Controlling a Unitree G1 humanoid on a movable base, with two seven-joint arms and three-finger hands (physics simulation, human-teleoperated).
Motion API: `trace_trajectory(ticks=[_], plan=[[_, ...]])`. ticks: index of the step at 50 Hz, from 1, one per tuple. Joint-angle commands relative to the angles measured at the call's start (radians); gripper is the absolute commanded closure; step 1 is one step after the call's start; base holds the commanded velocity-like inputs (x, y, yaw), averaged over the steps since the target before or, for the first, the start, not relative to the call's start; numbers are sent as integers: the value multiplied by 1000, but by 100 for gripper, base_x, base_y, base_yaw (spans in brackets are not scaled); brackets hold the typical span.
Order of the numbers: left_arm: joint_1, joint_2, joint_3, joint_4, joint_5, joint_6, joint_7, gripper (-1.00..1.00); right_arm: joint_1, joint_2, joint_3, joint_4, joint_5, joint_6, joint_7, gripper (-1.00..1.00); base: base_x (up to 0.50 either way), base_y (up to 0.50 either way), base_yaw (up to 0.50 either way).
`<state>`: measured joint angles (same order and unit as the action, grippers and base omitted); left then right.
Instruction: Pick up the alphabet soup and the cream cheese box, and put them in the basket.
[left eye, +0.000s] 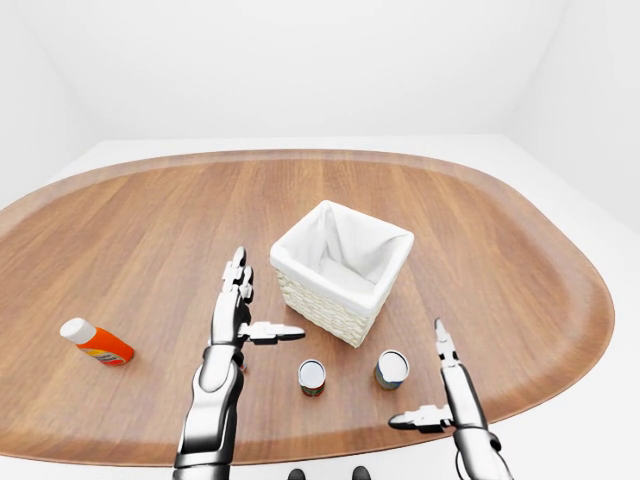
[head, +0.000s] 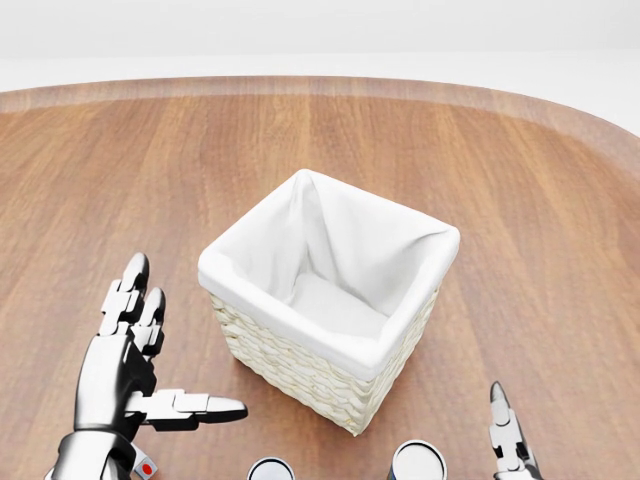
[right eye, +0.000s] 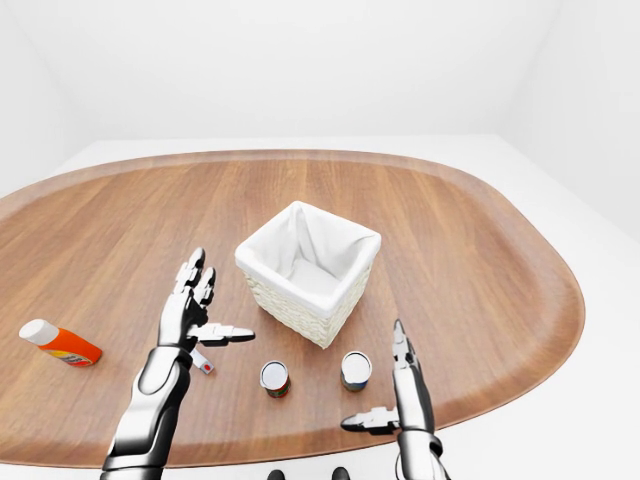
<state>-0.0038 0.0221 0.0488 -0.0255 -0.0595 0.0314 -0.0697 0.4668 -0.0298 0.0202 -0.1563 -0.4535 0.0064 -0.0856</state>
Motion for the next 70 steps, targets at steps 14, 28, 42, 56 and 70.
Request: trace_trajectory(ticks=[14, 28, 42, 56, 70], plan=[[-4, 1, 3, -3, -7, 5, 2, -100, -107, -6, 20, 180, -1, -2, -5, -100, 0, 0, 0], [-6, 2, 4, -2, -8, 8, 2, -100, -182, -4, 7, 277, 58, 76, 23, -100, 0, 0, 0], [-7, 2, 6, -3, -10, 9, 3, -100, -271, -11, -1, 378, 76, 81, 48, -100, 0, 0, 0], [-5, 2, 6, -9, -11, 12, 3, -100, -376, -24, -31, 535, 119, 81, 50, -100, 0, 0, 0], [-4, 2, 8, -13, -12, 14, 5, -100, -415, -28, -36, 581, 151, 81, 63, 45, 0, 0, 0]])
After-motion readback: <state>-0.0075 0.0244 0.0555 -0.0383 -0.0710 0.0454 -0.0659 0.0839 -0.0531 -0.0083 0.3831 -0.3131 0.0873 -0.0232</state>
